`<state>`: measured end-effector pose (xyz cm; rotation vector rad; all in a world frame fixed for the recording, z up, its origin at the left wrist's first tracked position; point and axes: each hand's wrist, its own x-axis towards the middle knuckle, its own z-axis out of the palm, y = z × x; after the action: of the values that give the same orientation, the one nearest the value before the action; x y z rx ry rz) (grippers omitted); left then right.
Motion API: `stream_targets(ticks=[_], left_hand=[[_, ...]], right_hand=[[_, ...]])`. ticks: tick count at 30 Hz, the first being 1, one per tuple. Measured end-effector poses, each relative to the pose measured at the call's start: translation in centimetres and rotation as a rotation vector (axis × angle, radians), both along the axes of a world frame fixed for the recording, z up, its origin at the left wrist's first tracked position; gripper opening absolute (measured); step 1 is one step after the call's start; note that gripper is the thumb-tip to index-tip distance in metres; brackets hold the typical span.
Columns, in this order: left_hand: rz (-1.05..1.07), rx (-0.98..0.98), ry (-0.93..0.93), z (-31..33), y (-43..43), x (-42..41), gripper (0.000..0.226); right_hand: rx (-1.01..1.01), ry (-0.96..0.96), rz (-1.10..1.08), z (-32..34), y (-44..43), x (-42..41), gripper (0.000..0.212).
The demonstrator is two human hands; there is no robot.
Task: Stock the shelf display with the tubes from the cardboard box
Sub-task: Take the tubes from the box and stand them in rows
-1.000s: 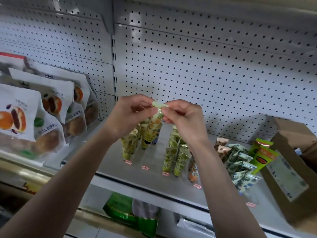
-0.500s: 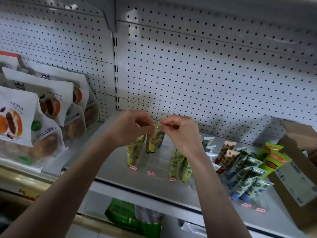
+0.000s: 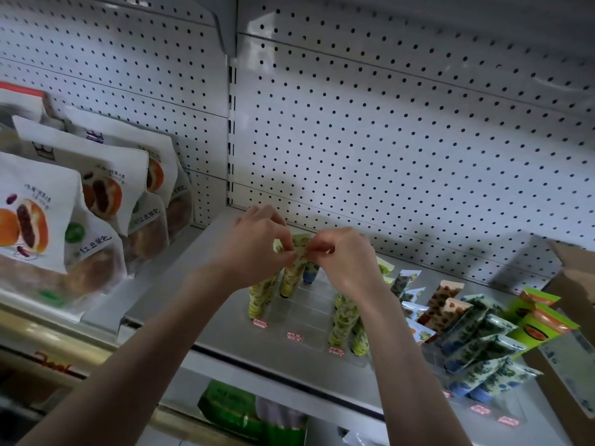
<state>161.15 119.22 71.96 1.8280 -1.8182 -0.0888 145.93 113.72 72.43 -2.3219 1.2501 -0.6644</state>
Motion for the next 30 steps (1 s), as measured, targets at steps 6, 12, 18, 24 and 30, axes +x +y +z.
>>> stream_targets(ticks=[6, 12, 18, 24, 30], left_hand=[[0.013, 0.031, -0.059, 0.0, -0.1, 0.1, 0.015], [0.006, 0.064, -0.108, -0.3, -0.3, -0.1, 0.017], [0.01, 0.09, -0.112, -1.1, -0.9, -0.1, 0.018], [0.004, 0.102, -0.109, -1.3, -1.1, 0.0, 0.014], [0.005, 0.107, -0.062, -1.3, -1.0, -0.1, 0.011]], right_hand=[[0.019, 0.086, -0.014, -0.2, -0.4, 0.4, 0.013], [0.046, 0.129, -0.015, -0.5, -0.8, 0.5, 0.016], [0.044, 0.194, -0.021, -1.2, -1.1, 0.9, 0.026], [0.027, 0.189, -0.025, -1.7, -1.4, 1.1, 0.028], [0.072, 0.124, 0.007, -1.3, -1.2, 0.4, 0.022]])
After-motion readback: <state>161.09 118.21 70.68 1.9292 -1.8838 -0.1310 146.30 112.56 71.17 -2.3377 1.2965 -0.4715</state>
